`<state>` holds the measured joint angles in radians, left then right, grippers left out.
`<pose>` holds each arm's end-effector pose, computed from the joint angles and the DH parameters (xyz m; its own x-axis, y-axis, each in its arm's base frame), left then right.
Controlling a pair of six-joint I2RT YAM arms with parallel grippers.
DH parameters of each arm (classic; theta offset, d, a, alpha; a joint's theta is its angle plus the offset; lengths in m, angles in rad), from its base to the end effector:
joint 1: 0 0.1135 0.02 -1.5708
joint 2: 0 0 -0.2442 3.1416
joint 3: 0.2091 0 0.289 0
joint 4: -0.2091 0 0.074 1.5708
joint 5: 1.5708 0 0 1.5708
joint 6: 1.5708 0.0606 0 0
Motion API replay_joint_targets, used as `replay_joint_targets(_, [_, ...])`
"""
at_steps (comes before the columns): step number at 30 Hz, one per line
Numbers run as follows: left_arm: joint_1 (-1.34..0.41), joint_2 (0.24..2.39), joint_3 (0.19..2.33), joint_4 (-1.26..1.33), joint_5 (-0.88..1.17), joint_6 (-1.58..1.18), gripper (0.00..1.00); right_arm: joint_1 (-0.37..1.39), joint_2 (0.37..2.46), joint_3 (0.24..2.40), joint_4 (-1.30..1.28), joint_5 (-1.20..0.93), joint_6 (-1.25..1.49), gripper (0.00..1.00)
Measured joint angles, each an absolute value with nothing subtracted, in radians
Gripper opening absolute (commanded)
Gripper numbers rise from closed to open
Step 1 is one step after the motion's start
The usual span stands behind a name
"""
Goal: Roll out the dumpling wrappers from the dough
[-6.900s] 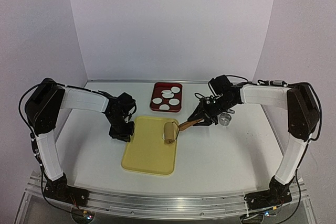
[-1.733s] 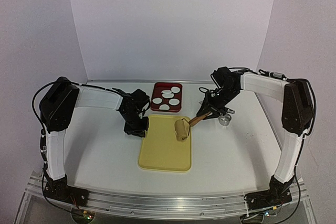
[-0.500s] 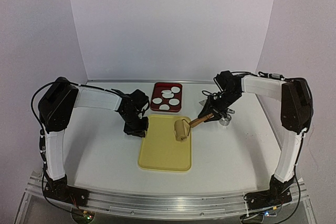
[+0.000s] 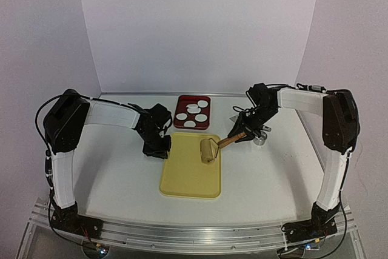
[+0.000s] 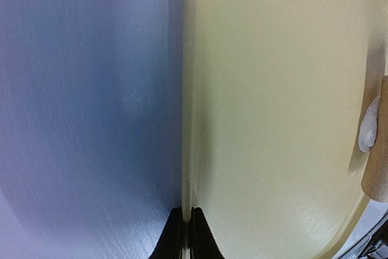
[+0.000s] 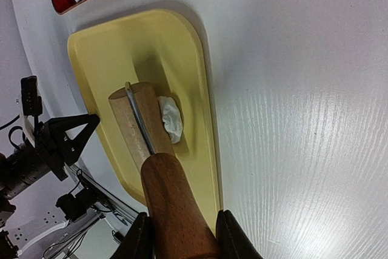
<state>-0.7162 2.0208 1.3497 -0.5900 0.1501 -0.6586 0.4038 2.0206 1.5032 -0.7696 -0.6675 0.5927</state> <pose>0.3152 -0.2863 0.0770 -0.9865 0.0564 -0.1539 0.1009 0.9489 -0.2992 0.3858 0.2056 0.1290 -0.9936 0.0525 0.0997 0.1050 0.7532 0.6493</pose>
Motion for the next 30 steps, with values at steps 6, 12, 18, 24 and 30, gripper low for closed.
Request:
replay_joint_targets(6, [-0.716,2.015,1.338,-0.575,0.150,-0.659,0.00,0.404,2.026,1.503,-0.766,-0.672,0.599,0.00])
replay_joint_targets(12, [-0.716,2.014,1.336,-0.573,0.150,-0.658,0.00,0.404,2.033,1.504,-0.764,-0.676,0.603,0.00])
replay_joint_targets(18, [-0.716,2.014,1.336,-0.573,0.150,-0.658,0.00,0.404,2.040,1.505,-0.762,-0.677,0.606,0.00])
replay_joint_targets(24, [-0.716,2.013,1.335,-0.570,0.151,-0.658,0.00,0.405,2.046,1.510,-0.762,-0.678,0.607,0.00])
replay_joint_targets(30, [-0.716,2.012,1.333,-0.568,0.153,-0.657,0.00,0.406,2.058,1.521,-0.765,-0.684,0.607,0.00])
